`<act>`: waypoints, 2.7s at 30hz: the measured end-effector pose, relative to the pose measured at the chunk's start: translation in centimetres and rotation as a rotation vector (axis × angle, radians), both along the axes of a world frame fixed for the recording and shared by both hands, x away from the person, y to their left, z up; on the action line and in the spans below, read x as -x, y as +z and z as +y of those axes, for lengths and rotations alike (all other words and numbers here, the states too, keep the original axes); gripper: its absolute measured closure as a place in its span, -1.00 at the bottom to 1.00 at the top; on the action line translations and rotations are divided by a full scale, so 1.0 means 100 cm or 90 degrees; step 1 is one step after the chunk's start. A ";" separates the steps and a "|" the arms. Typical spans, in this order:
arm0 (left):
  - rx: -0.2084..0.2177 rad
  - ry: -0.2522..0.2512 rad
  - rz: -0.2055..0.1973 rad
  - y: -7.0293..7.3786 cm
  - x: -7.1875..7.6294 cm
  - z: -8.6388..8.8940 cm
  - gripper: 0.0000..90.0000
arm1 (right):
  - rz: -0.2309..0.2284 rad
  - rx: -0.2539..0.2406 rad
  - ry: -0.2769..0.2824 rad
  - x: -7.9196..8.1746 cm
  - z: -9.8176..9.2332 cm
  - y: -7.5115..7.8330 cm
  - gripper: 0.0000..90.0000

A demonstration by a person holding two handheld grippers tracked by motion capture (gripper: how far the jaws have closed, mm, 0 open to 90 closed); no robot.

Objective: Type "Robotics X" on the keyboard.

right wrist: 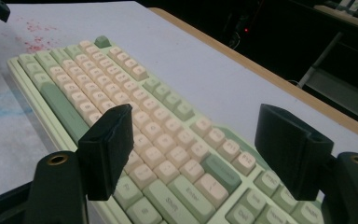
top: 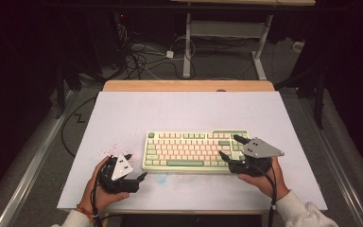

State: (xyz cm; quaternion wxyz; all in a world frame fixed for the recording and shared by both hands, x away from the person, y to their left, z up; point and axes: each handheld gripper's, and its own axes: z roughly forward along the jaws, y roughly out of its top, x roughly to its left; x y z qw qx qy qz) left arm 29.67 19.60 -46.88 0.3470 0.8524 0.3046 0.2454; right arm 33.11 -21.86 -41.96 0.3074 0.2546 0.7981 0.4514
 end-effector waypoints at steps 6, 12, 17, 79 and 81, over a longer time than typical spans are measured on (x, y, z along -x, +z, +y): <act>0.008 0.005 -0.003 0.001 -0.001 0.000 -0.53 | 0.008 0.008 -0.014 0.009 -0.016 -0.009 -0.38; 0.033 0.021 0.003 0.003 -0.003 0.002 -0.38 | 0.012 0.023 -0.026 0.022 -0.025 -0.018 -0.39; 0.034 0.028 0.014 0.007 -0.005 0.003 0.03 | 0.010 0.030 -0.032 0.030 -0.032 -0.023 -0.39; -0.098 -0.089 0.117 0.034 -0.106 -0.136 0.95 | 0.028 0.079 -0.008 0.034 -0.033 -0.036 -0.38; -0.077 -0.088 0.100 0.038 -0.103 -0.132 0.95 | 0.027 0.077 -0.010 0.033 -0.034 -0.035 -0.38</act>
